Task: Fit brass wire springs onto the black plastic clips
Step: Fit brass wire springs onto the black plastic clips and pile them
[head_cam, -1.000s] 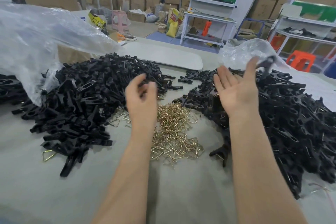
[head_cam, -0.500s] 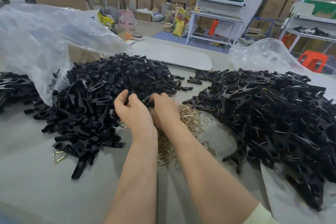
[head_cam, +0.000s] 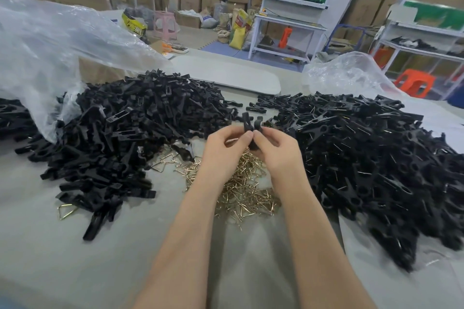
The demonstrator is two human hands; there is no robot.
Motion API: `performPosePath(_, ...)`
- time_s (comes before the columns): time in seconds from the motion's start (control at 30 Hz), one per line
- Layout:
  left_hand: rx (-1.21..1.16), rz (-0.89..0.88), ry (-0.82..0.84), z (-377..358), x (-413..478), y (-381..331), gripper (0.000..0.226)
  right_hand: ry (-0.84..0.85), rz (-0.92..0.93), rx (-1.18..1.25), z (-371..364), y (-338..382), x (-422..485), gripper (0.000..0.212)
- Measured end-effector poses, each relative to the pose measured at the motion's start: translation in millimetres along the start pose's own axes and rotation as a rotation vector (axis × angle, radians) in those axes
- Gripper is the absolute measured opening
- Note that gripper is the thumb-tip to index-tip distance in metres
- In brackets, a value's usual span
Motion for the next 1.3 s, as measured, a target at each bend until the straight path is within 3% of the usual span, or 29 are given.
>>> performPosePath(0.13,0.027,0.055,-0.015,-1,0,8,0.009,0.000,0.003,-0.073,1,-5,-6,0.021)
performPosePath(0.27,0.030,0.072,-0.071,4,1,14,0.011,-0.136,-0.001,-0.004,19,-6,-4,0.016)
performPosePath(0.47,0.054,0.036,-0.002,-3,-1,8,0.016,-0.081,-0.027,-0.010,12,-10,-4,0.025)
performPosePath(0.63,0.091,0.006,0.014,-3,-2,4,0.015,-0.095,0.001,-0.078,8,-7,-3,0.020)
performPosePath(0.77,0.107,-0.019,-0.057,3,-2,3,0.042,-0.034,0.018,-0.074,7,-6,-4,0.013)
performPosePath(0.87,0.165,-0.097,-0.035,0,-3,-4,0.026,-0.015,0.013,-0.051,7,-6,-5,0.032)
performPosePath(1.13,0.062,-0.090,-0.061,-1,0,-4,0.020,-0.133,-0.029,0.067,14,-7,-4,0.022)
performPosePath(1.3,-0.037,-0.042,0.136,-19,-4,-7,0.029,-0.103,0.031,-0.034,9,1,-6,0.021)
Point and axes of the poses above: each hand's wrist, its own x-axis towards the middle knuckle, its own z-axis out of the back of the hand, y = z × x, the point moved 8 cm from there along x, towards the middle knuckle, and after that the axes turned 1 degree about z, right-handed, at the moved point
